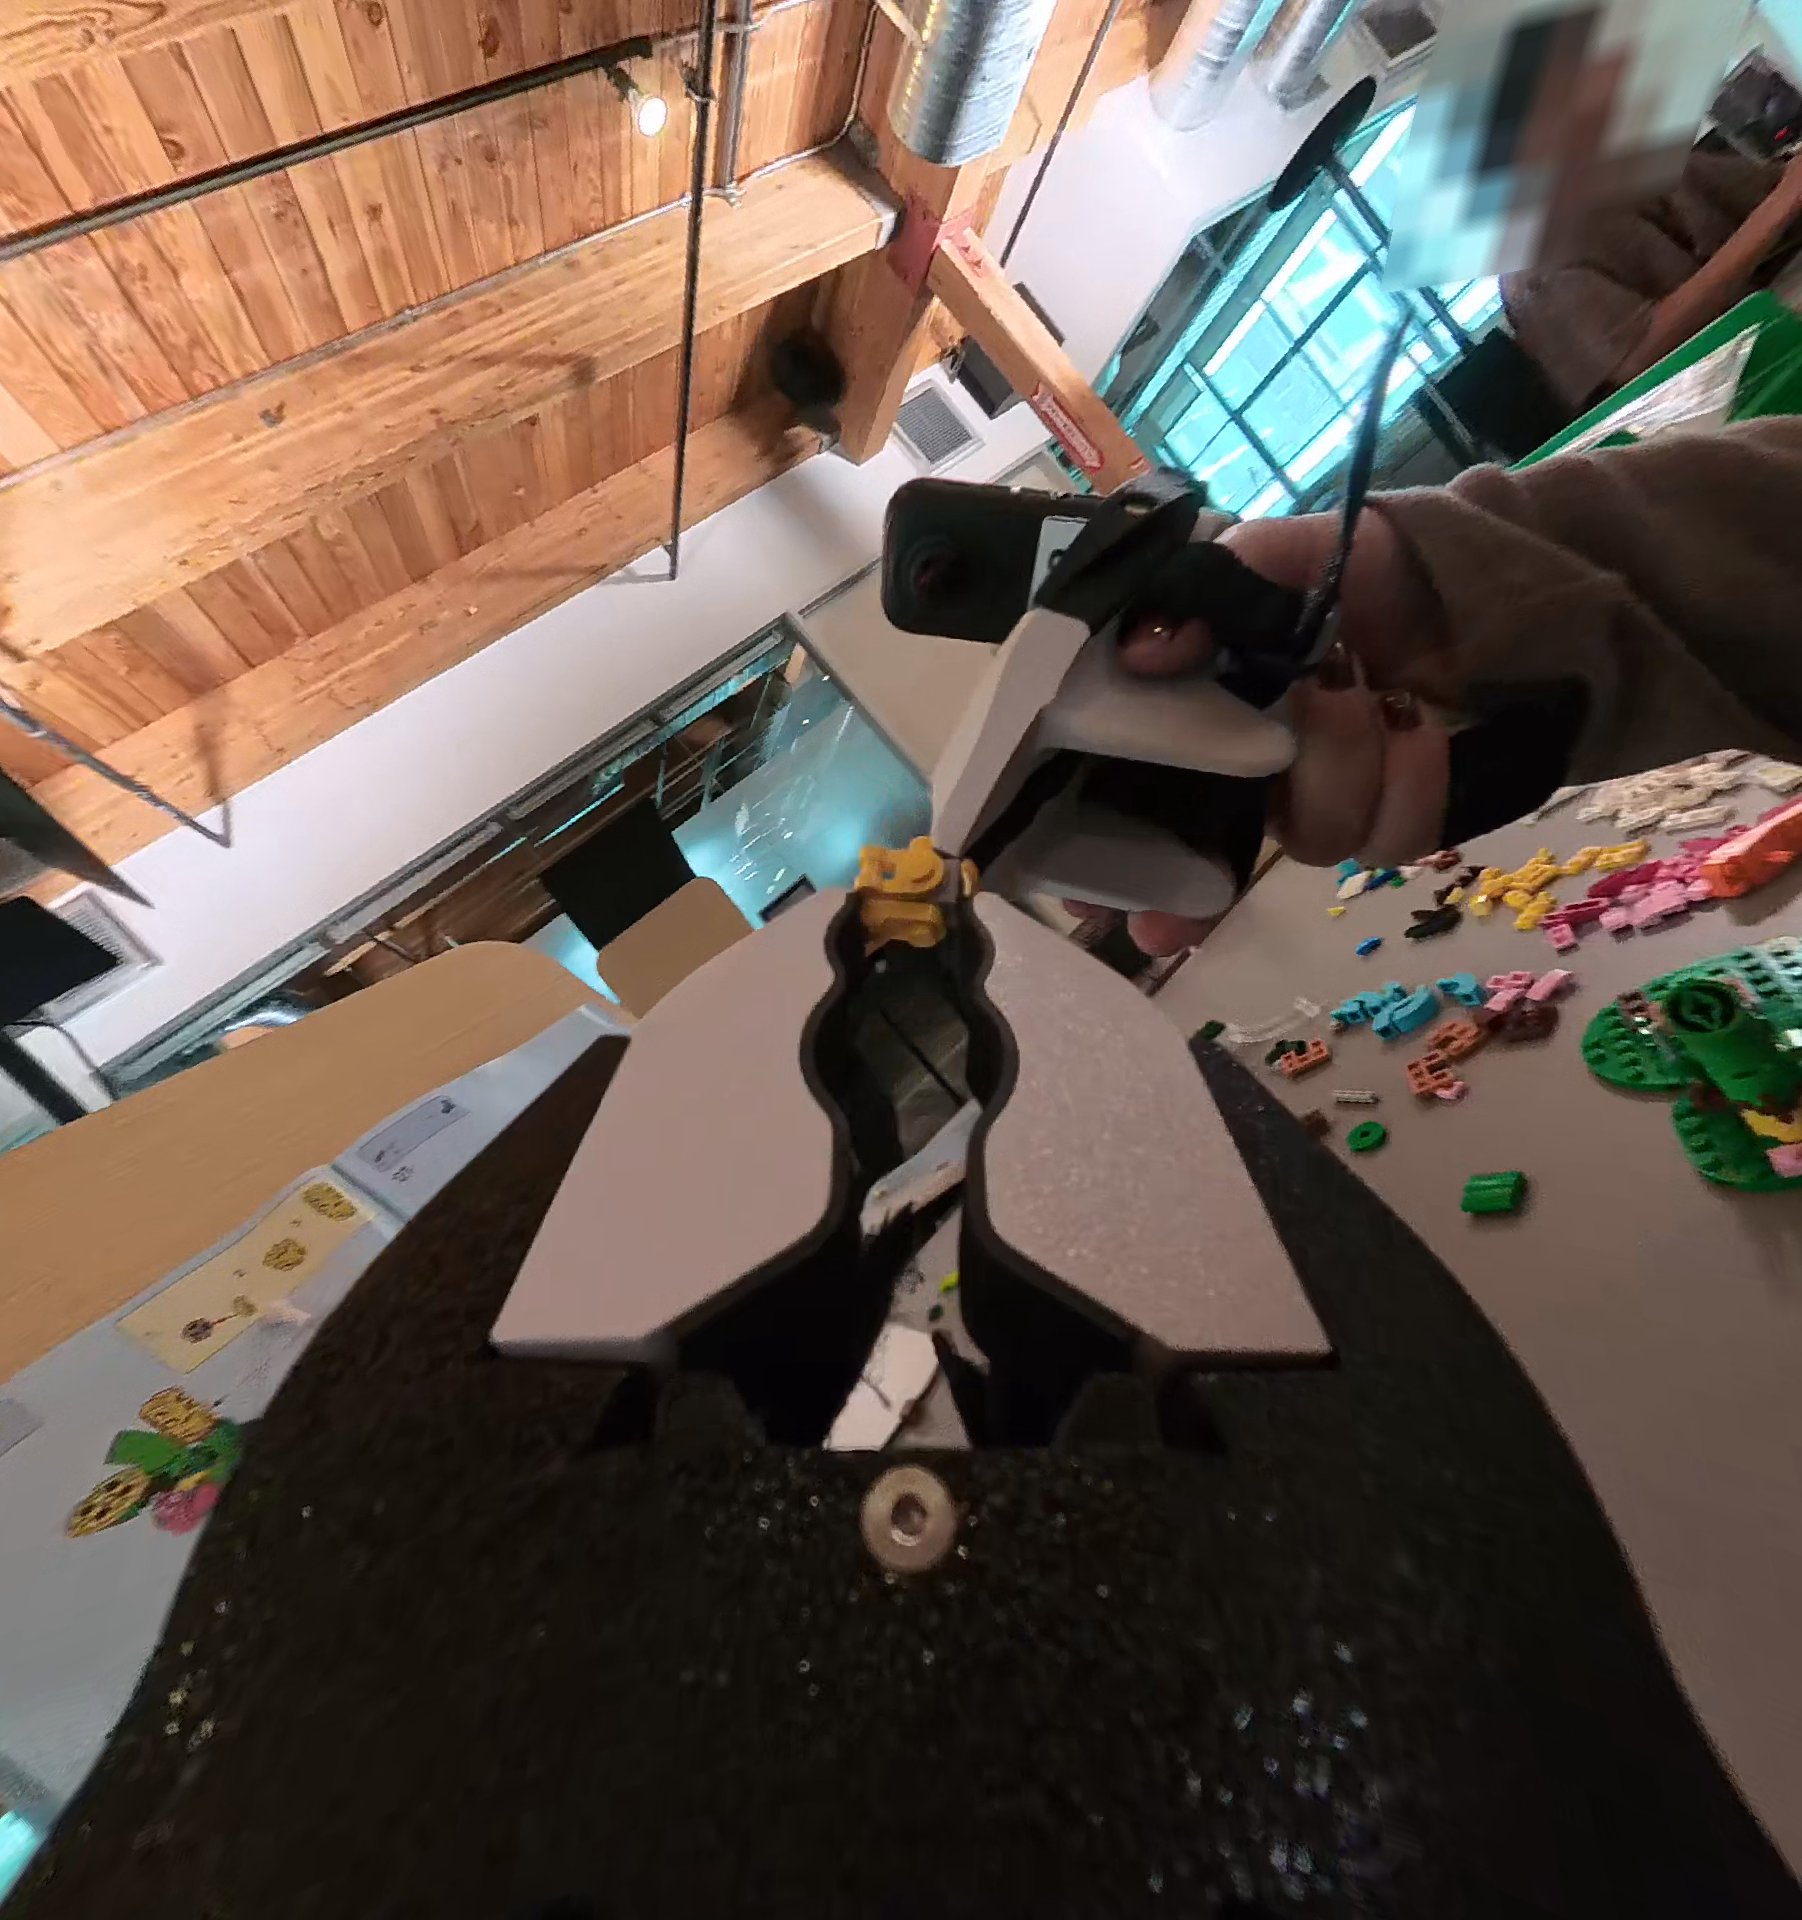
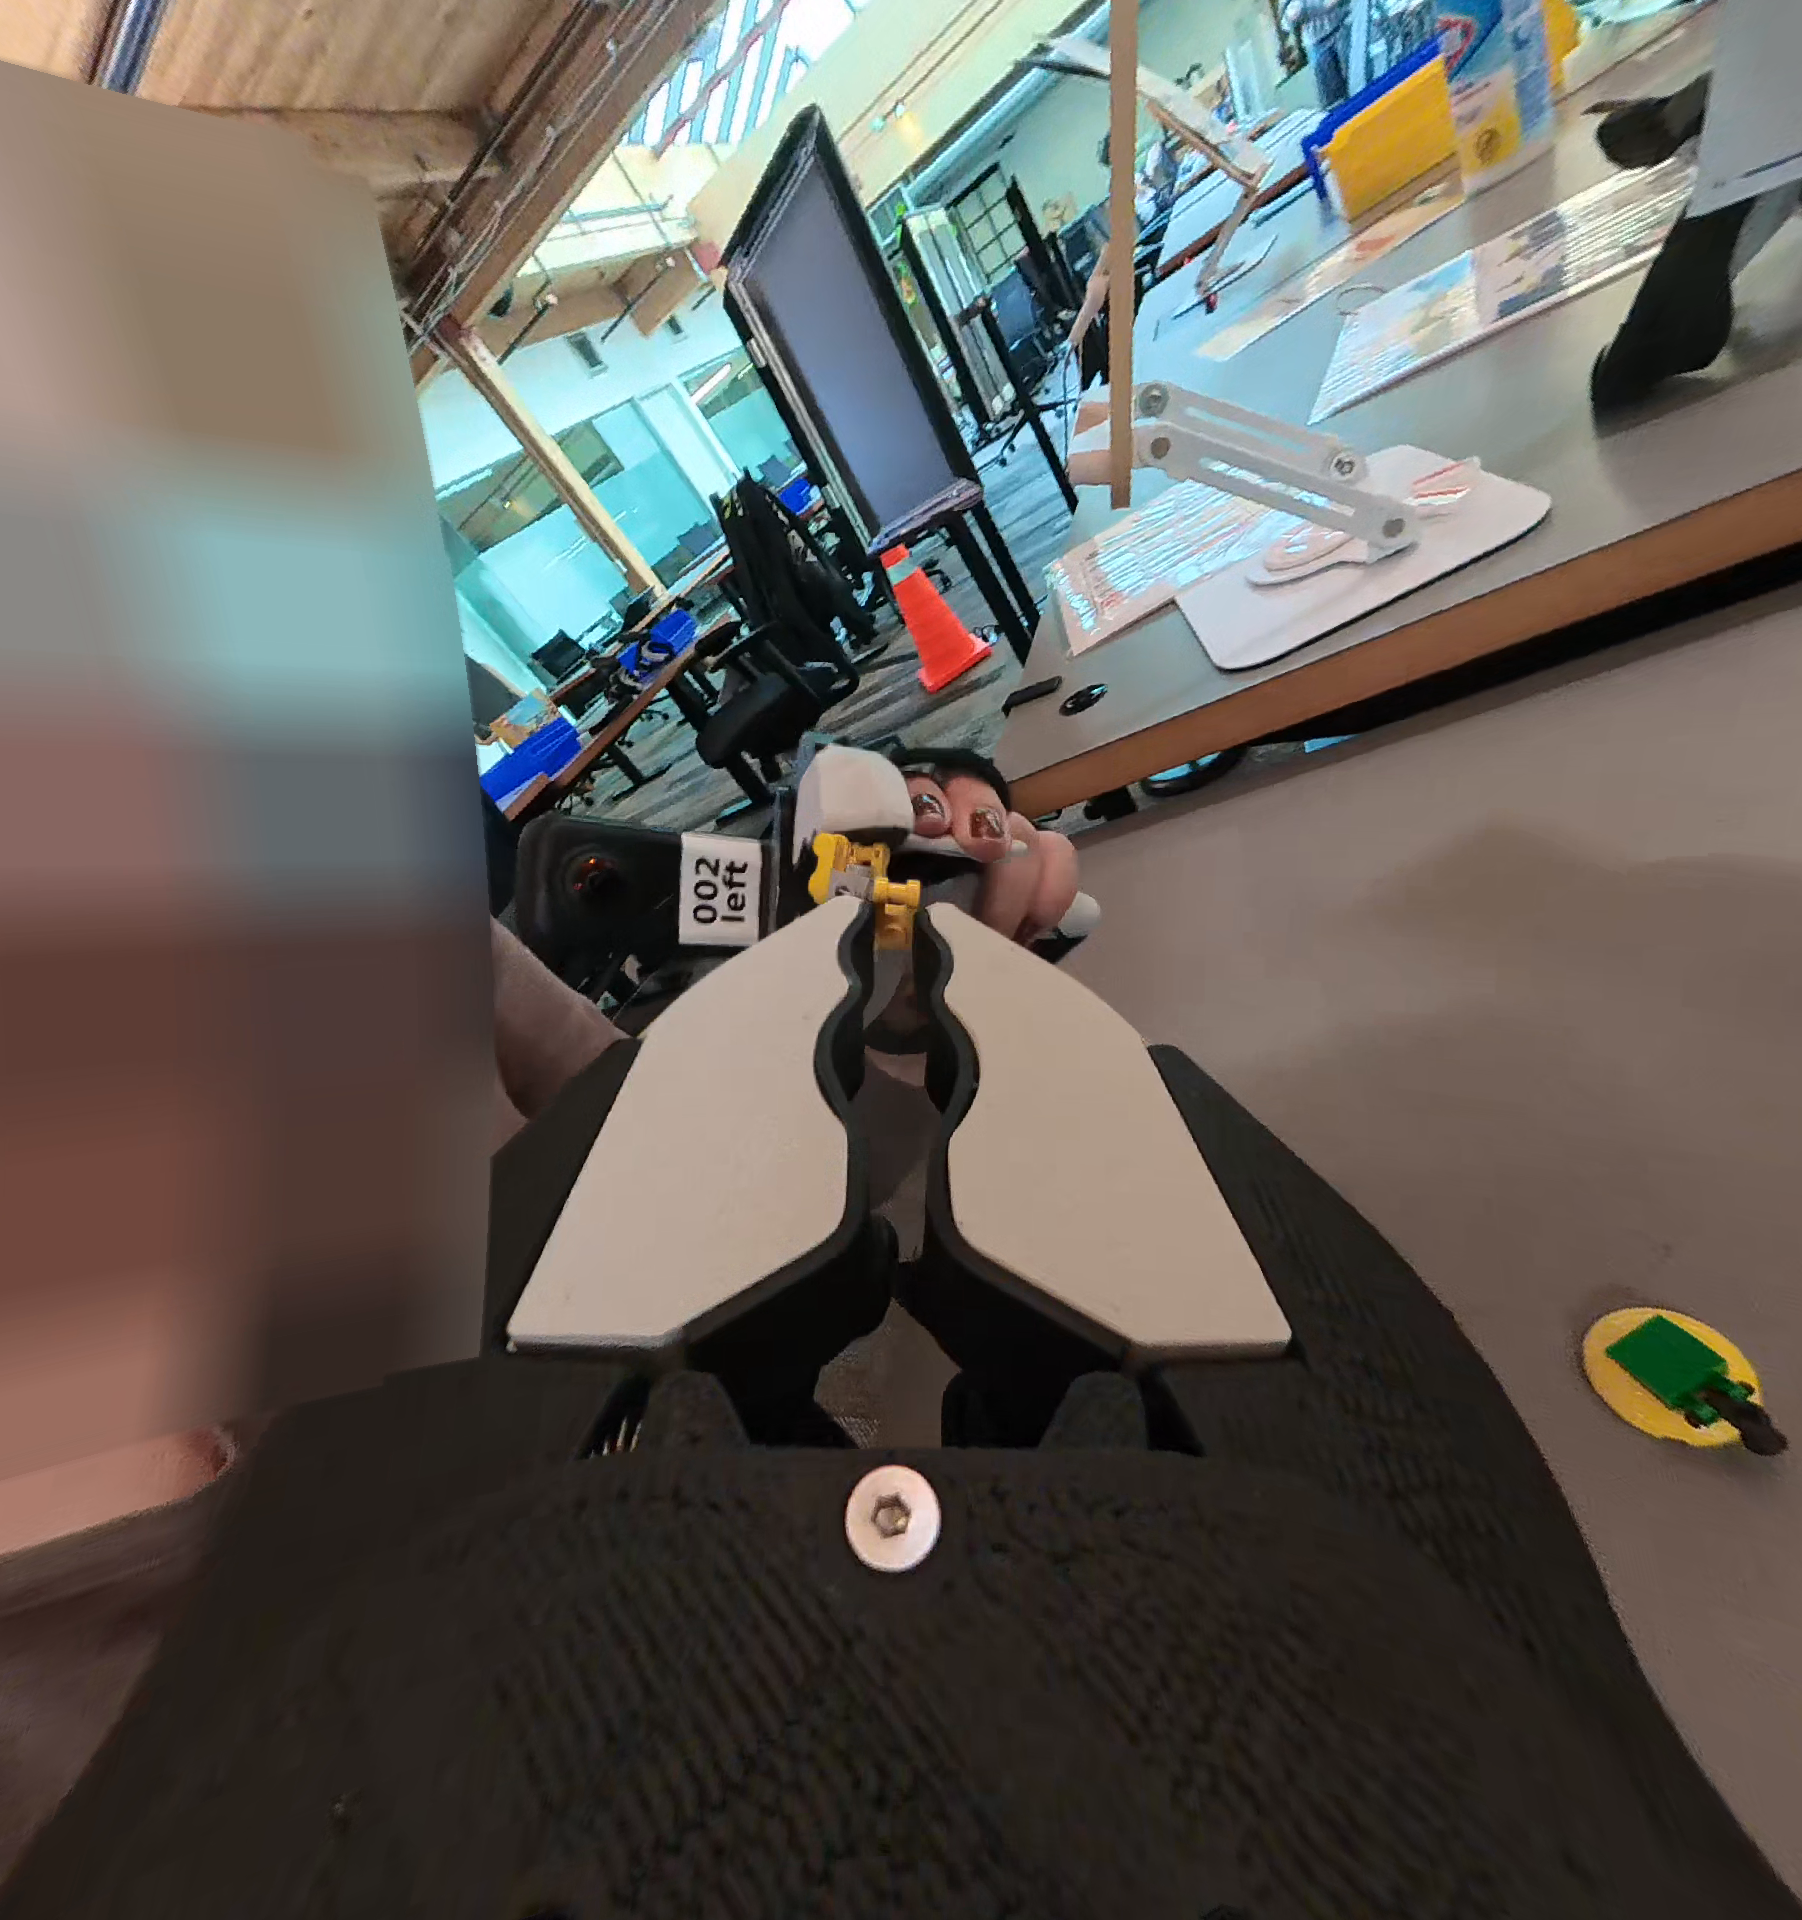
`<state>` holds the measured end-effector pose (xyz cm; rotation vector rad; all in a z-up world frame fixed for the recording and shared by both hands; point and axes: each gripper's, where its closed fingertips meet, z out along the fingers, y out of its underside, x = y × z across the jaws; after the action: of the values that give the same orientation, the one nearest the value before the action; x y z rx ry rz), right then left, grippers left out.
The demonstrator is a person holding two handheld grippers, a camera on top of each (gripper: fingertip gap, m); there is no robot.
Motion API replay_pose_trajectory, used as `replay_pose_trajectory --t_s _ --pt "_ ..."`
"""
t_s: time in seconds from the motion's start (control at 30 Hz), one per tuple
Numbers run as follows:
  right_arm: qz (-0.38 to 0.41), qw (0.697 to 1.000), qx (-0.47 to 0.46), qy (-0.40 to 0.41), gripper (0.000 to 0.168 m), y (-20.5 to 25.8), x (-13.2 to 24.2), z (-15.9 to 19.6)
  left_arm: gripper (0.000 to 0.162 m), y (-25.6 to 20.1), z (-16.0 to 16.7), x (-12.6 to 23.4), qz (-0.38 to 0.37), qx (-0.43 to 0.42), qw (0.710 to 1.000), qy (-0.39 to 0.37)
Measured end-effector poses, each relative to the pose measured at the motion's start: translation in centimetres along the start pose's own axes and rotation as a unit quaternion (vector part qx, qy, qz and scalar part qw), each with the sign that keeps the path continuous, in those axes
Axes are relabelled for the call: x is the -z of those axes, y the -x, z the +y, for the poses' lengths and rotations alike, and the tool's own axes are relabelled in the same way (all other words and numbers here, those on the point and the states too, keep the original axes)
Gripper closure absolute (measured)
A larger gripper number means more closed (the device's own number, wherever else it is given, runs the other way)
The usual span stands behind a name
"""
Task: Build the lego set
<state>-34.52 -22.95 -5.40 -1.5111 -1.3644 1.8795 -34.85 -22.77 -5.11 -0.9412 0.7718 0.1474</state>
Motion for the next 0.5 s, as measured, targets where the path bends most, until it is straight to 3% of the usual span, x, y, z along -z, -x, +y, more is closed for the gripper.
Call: replay_pose_trajectory --t_s 0.3,0.5 --pt "-0.014 0.999 0.011 0.029 0.163 1.03 -0.07 0.77 0.146 -1.14 -0.36 -0.08 0.041 0.006 0.999 -0.004" --pt "-0.002 0.999 0.011 0.034 0.163 0.7 -0.13 0.98 0.143 -0.97 0.23 -0.29 0.02 -0.041 0.999 0.023"
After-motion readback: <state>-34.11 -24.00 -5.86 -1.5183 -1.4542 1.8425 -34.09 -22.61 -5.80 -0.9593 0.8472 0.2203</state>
